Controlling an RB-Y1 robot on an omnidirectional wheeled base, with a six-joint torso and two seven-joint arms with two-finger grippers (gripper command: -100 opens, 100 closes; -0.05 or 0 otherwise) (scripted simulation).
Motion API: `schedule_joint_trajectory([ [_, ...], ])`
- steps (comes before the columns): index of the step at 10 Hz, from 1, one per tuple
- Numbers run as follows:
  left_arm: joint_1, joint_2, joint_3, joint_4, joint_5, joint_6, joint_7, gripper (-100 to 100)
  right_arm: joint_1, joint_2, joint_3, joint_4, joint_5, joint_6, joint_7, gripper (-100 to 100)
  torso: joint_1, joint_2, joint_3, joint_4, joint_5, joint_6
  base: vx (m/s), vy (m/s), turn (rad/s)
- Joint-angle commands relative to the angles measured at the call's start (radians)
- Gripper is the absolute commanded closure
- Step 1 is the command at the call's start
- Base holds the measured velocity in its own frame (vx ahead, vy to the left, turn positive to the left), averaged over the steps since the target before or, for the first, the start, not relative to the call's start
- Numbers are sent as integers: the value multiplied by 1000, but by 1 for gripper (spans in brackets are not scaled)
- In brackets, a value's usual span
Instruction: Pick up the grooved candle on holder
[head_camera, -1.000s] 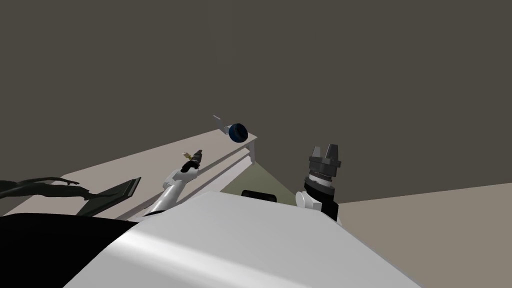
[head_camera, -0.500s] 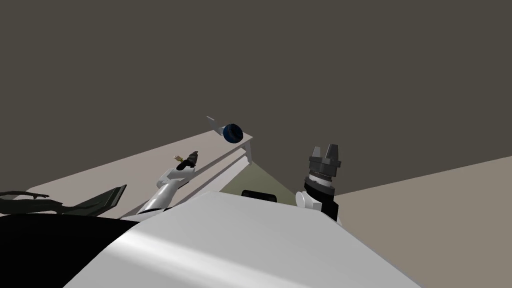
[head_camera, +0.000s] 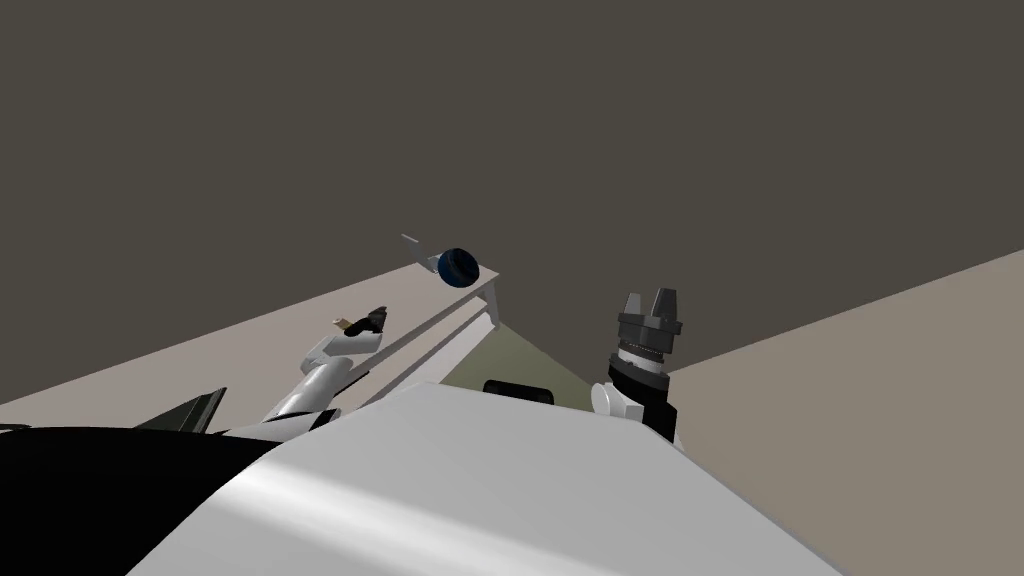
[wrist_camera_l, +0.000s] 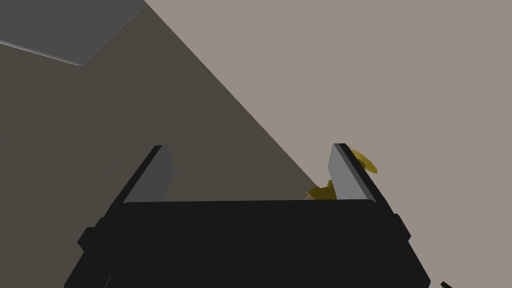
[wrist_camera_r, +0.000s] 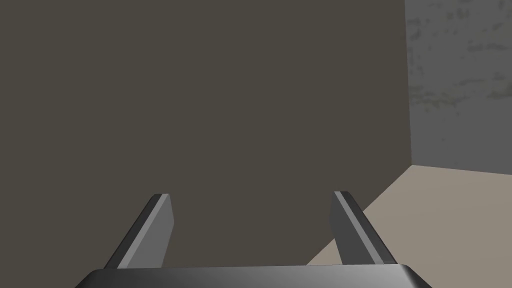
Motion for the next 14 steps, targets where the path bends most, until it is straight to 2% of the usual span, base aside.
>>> schedule_joint_trajectory([
  [1,-3,20,-4,14,11,31,-4,-100,0,0,0,0,0,0,0,0,0,0,0,0,0,0,-26,32,-65],
  [4,-15,75,-10,74,30,129,-27,-100,0,0,0,0,0,0,0,0,2,1,1,0,0,0,-56,60,-192],
  [5,-15,75,-10,74,30,138,-27,-100,0,0,0,0,0,0,0,0,3,2,1,1,1,0,-45,60,-24],
  [7,-22,109,-15,114,39,203,-45,-100,0,0,0,0,0,0,0,0,2,1,1,0,1,0,-55,59,-127],
  [8,-22,109,-15,114,39,206,-45,-100,0,0,0,0,0,0,0,0,3,2,1,0,1,0,-50,63,-82],
  [10,-29,141,-20,151,48,270,-62,-100,0,0,0,0,0,0,0,0,2,1,1,0,1,0,-55,71,-143],
  [11,-29,141,-20,151,48,270,-62,-100,0,0,0,0,0,0,0,0,4,1,1,0,1,0,-46,69,-74],
  [14,-39,182,-26,198,58,350,-84,-100,0,0,0,0,0,0,0,0,3,1,1,0,1,0,-63,59,-135],
])
